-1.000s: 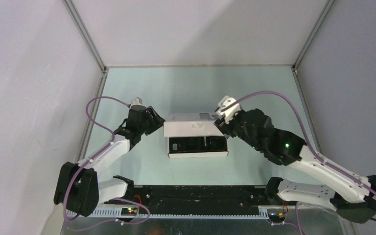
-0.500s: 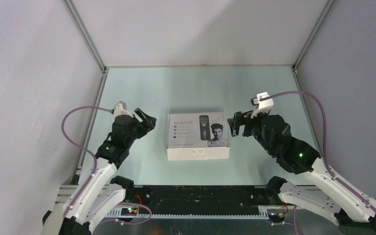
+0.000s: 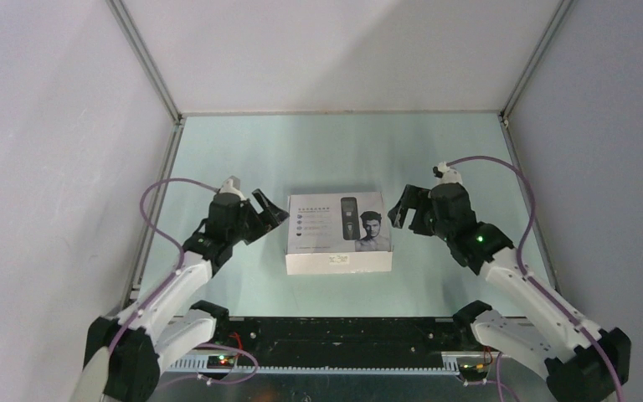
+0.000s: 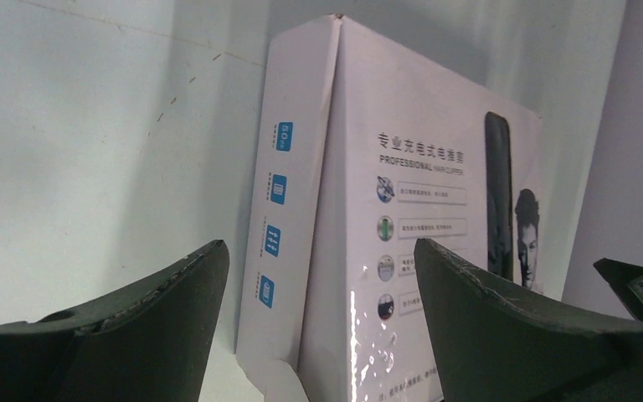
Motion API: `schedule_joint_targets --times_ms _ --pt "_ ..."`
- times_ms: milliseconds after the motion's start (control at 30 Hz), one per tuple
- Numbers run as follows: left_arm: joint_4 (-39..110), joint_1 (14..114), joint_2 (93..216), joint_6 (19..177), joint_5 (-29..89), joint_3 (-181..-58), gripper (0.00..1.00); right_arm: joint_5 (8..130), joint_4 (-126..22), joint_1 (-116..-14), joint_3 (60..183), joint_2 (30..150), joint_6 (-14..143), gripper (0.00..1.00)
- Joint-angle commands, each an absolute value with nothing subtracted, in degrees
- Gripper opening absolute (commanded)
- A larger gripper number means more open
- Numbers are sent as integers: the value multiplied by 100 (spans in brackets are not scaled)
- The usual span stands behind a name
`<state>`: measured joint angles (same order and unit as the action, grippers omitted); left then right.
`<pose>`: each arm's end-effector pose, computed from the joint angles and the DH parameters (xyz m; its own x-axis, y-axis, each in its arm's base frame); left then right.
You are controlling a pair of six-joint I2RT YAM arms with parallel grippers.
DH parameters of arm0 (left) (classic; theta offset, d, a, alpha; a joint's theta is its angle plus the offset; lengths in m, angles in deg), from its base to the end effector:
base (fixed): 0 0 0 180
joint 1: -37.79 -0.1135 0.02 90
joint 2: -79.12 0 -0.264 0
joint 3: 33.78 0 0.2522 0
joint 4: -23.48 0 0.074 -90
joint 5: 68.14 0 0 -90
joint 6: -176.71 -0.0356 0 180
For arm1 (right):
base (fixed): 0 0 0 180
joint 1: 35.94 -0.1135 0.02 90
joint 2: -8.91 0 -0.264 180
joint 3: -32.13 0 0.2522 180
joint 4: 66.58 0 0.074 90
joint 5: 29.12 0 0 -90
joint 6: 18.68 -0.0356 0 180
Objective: Sort the hair-cutting tools
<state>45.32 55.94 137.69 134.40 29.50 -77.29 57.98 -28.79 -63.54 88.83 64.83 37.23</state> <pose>0.2012 -0.0709 0.2076 -0.6871 -0.5461 -0.4793 -0.1461 0.7500 -0.6451 0.1885 0.0965 0.2696 -0.6811 0.2756 -0.6784 -0.0545 0.9048 0.4224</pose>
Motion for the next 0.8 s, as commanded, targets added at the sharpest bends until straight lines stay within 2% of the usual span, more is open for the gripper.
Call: schedule_joint_targets --times_ms 0,267,433,767 --pt "4016 5612 14334 13542 3226 -8159 88 6705 -3800 -6050 8857 7188 3334 93" --pt "3829 5617 15653 13705 3585 -8789 88 7629 -5125 -5495 8886 8734 3122 93" --pt "3758 5624 16282 13864 3839 -9355 86 8232 -5639 -5295 9397 9852 3213 93" --pt "3426 5640 17693 14226 4196 -10677 84 9135 -5978 -4995 10644 11180 3111 83"
